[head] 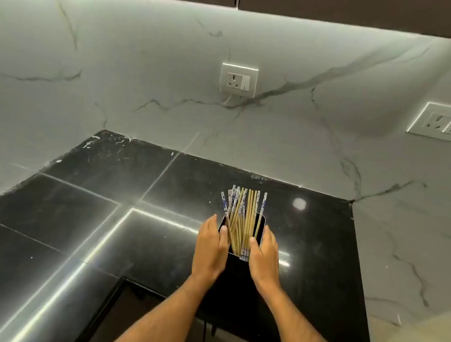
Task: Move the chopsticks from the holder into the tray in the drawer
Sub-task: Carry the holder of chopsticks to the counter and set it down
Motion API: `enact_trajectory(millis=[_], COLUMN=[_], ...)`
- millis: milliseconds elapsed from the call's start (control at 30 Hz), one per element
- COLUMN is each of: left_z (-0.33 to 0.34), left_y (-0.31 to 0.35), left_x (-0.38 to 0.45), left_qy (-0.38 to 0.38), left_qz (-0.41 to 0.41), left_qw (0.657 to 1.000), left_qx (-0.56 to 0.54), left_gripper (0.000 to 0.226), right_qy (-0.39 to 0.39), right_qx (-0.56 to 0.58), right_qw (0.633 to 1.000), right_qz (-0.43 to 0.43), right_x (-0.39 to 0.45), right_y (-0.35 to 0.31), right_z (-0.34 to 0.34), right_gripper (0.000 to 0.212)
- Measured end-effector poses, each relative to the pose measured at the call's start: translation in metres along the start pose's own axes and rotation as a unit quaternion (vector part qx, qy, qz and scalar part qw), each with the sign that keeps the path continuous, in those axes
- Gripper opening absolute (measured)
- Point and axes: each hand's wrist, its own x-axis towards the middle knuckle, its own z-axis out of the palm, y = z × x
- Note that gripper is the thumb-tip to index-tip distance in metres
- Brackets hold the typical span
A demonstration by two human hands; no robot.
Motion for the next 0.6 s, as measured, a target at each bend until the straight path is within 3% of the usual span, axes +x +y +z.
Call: enact_trajectory(millis=[100,200,400,600], left_z=[0.008,0.012,0.016,-0.006], left_y=[-0.002,-0.001,0.006,-0.001], left_x=[0.000,-0.001,-0.007,-0.026], left_qy=[-0.018,-0.012,0.027,0.096], left_qz=[-0.059,-0.083,-0.098,-0.120], left_qw=[0.993,0.982,0.973,0.963], left_qx=[-0.105,-0.168,-0.206,-0.222], left_gripper=[0.031,0.031,0.035,0.037], right_qy=[0.002,0.008,0.020,-0.018], right_qx=[0.062,0.108,0.142,0.167], right_qw=[0.998,0.994,0.989,0.986], right_qz=[0.020,0.033,0.034,0.018], right_x=[0.000,-0.003,-0.001,-0.011], right_y=[0.006,0.011,0.012,-0.001], right_z=[0.006,0.010,0.018,0.032], right_gripper=[0.034,0.033,0.037,0.043])
